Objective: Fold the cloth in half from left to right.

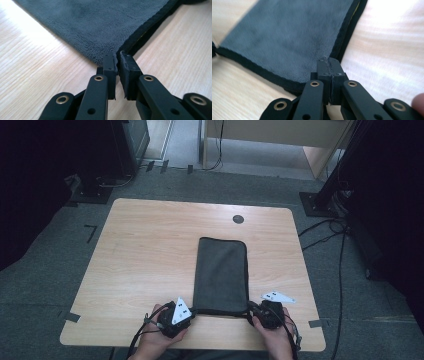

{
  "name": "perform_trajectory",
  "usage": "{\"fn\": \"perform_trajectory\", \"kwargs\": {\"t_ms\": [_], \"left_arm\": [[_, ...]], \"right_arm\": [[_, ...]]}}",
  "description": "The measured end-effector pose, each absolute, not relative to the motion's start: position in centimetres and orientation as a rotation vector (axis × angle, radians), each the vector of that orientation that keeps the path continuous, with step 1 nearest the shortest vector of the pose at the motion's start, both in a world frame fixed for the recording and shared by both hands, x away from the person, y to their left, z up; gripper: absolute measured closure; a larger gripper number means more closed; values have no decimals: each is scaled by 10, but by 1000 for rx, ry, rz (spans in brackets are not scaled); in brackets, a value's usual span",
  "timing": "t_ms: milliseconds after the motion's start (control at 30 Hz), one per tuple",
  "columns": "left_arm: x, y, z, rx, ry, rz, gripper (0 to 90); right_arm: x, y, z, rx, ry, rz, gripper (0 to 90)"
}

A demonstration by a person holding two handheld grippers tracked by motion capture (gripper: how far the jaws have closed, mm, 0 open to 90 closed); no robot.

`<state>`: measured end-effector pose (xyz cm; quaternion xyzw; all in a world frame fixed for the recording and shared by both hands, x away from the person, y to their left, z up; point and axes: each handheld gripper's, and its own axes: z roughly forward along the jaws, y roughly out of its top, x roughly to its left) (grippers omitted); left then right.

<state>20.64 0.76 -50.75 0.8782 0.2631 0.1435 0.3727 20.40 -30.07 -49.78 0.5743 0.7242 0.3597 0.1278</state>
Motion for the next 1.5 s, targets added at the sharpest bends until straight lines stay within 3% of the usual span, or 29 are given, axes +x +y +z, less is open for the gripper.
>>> {"fn": "perform_trajectory", "kwargs": {"t_ms": [67, 300, 500, 700, 933, 1033, 1333, 1500], "left_arm": [[207, 8, -509, 2272, 660, 350, 793], [211, 20, -498, 2124, 607, 202, 579], [226, 23, -502, 2041, 770, 200, 508], [231, 13, -515, 2142, 865, 203, 469], [221, 5, -517, 2216, 797, 337, 424], [220, 5, -518, 2214, 794, 335, 394], [230, 17, -511, 2082, 858, 227, 344], [233, 8, -513, 2131, 893, 286, 348]], "right_arm": [[205, -301, -502, 1678, 2143, 1013, 887], [205, -306, -496, 1670, 2067, 1034, 674], [216, -298, -479, 1575, 1968, 1065, 556], [255, -264, -470, 1469, 2018, 1046, 460], [334, -239, -491, 1567, 1954, 972, 409], [350, -233, -504, 1562, 1941, 914, 392], [352, -228, -519, 1553, 1925, 880, 372], [352, -226, -520, 1544, 1917, 876, 372]]}}
